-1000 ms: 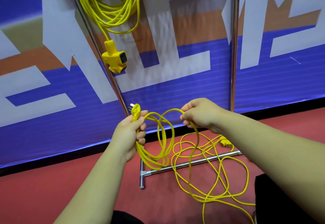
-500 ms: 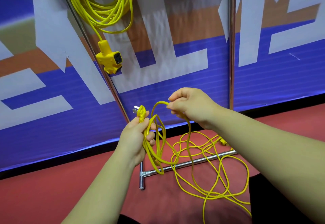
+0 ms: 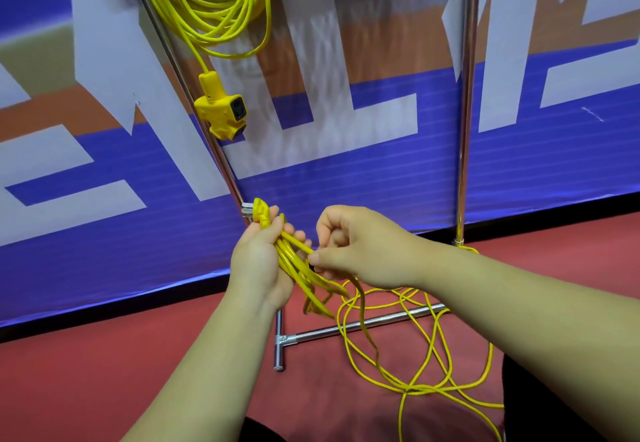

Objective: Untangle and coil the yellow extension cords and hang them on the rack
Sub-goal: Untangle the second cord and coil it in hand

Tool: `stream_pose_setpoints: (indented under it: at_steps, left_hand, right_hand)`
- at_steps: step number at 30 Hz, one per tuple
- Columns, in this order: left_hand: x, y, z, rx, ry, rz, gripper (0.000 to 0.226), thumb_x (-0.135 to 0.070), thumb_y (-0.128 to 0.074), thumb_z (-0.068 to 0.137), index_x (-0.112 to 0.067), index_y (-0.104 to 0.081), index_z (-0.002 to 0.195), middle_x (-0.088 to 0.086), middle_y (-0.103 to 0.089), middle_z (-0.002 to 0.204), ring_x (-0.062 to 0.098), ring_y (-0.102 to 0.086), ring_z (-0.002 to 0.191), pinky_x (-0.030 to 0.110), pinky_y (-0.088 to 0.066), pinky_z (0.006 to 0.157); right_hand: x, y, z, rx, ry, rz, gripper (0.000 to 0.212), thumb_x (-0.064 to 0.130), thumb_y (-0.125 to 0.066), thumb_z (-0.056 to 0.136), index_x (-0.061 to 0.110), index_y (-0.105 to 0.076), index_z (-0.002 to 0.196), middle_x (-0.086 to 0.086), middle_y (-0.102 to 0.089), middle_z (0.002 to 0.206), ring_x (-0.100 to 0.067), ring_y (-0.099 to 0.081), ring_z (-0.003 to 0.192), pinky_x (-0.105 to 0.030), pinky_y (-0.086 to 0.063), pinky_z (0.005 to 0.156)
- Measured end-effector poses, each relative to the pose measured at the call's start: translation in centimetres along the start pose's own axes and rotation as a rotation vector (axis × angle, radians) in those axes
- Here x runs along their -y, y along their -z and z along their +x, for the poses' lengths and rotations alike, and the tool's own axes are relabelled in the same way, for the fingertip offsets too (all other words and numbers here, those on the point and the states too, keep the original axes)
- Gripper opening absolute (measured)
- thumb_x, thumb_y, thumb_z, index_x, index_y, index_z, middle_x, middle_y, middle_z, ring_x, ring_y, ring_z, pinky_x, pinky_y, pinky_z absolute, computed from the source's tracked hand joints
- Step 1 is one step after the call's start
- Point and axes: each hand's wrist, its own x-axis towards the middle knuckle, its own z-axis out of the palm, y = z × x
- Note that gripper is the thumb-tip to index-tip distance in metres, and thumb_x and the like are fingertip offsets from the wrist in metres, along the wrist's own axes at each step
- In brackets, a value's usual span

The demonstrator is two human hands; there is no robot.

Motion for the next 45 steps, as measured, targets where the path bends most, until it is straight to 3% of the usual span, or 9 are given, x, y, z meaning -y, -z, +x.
stream_pose_setpoints:
  at_steps: [5, 10, 15, 19, 24, 32, 35, 41, 45]
  left_hand:
    - [-3.5, 1.5, 0.8, -0.152, -0.075, -0.206, 0.018, -0.008, -0.044, 0.103, -0.014, -0.057, 0.113, 0.001, -0.054, 0.060, 0.013, -0.063, 0.050, 0.027, -0.057, 0.053]
    - [-6.1, 5.3, 2.2, -0.222, -0.034, -0.438, 0.027, 0.004, -0.044, 0.099, -0.008, -0.051, 0.123, 0.002, -0.049, 0.071, 0.010, -0.049, 0.052, 0.019, -0.048, 0.048]
    - [-6.7, 6.6, 1.4, -0.119, 0.033, -0.434, 0.020, -0.008, -0.044, 0.103, -0.018, -0.058, 0.114, -0.005, -0.048, 0.066, 0.002, -0.041, 0.041, 0.015, -0.037, 0.039]
    - [-6.1, 5.4, -0.3, -0.002, 0.024, -0.172, 0.021, -0.018, -0.049, 0.103, -0.024, -0.062, 0.118, -0.006, -0.045, 0.066, 0.001, -0.032, 0.040, 0.014, -0.029, 0.036]
    - [-3.8, 3.1, -2.5, 0.148, -0.011, 0.242, 0.025, -0.016, -0.055, 0.101, -0.020, -0.063, 0.125, -0.005, -0.034, 0.065, 0.004, -0.024, 0.043, 0.015, -0.024, 0.036]
    - [-0.9, 1.0, -3.9, 0.329, 0.004, 0.510, 0.023, -0.018, -0.059, 0.100, -0.017, -0.062, 0.122, -0.002, -0.027, 0.065, 0.008, -0.019, 0.044, 0.019, -0.020, 0.040]
    - [-1.0, 1.0, -3.9, 0.356, 0.040, 0.552, 0.023, -0.025, -0.056, 0.102, -0.006, -0.055, 0.115, -0.003, -0.029, 0.062, 0.007, -0.020, 0.042, 0.018, -0.020, 0.038]
    - [-2.4, 1.3, -3.1, 0.320, -0.018, 0.452, 0.020, -0.026, -0.054, 0.102, -0.021, -0.045, 0.084, -0.004, -0.027, 0.062, 0.005, -0.022, 0.042, 0.017, -0.021, 0.035]
    - [-4.6, 2.2, -1.8, 0.250, -0.133, 0.220, 0.018, -0.033, -0.055, 0.098, -0.023, -0.046, 0.086, -0.007, -0.026, 0.059, 0.002, -0.024, 0.040, 0.014, -0.024, 0.033]
  right_hand:
    - [-3.4, -0.4, -0.4, 0.230, -0.135, 0.053, 0.022, 0.025, -0.060, 0.095, 0.016, -0.042, 0.087, -0.002, -0.071, 0.073, -0.026, -0.058, 0.077, -0.044, -0.044, 0.073]
    - [-7.4, 0.0, -1.0, 0.394, -0.391, -0.031, 0.022, 0.029, -0.052, 0.103, 0.014, -0.042, 0.090, 0.000, -0.070, 0.074, -0.010, -0.055, 0.060, -0.027, -0.040, 0.061]
    - [-10.0, 0.9, -1.6, 0.255, -0.574, -0.138, 0.037, 0.044, -0.066, 0.092, 0.013, -0.049, 0.083, -0.004, -0.063, 0.063, -0.019, -0.058, 0.058, -0.030, -0.043, 0.060]
    - [-8.8, 1.4, -0.6, -0.067, -0.505, -0.322, 0.038, 0.037, -0.077, 0.083, 0.018, -0.047, 0.069, -0.003, -0.052, 0.055, -0.018, -0.044, 0.048, -0.024, -0.038, 0.051]
    - [-4.0, 1.3, 0.4, -0.321, -0.354, -0.003, 0.010, 0.006, -0.053, 0.089, 0.009, -0.053, 0.079, -0.014, -0.062, 0.072, -0.017, -0.042, 0.046, -0.028, -0.040, 0.050]
    - [3.0, 1.3, -0.5, -0.175, 0.063, 0.106, 0.009, 0.005, -0.055, 0.098, 0.013, -0.052, 0.094, -0.001, -0.064, 0.066, -0.010, -0.043, 0.047, -0.031, -0.043, 0.056]
    - [2.9, 1.5, -0.5, -0.137, 0.052, 0.124, 0.008, 0.007, -0.057, 0.098, 0.013, -0.052, 0.095, -0.002, -0.065, 0.067, -0.013, -0.043, 0.050, -0.035, -0.041, 0.059]
    - [1.8, 2.3, -0.2, -0.097, -0.028, 0.240, 0.012, 0.017, -0.059, 0.098, 0.013, -0.051, 0.091, 0.000, -0.053, 0.059, -0.012, -0.047, 0.052, -0.041, -0.048, 0.072]
    - [-0.5, 2.5, -0.3, 0.078, -0.199, 0.294, 0.006, 0.017, -0.054, 0.100, 0.012, -0.053, 0.096, 0.001, -0.056, 0.061, -0.019, -0.063, 0.072, -0.027, -0.052, 0.071]
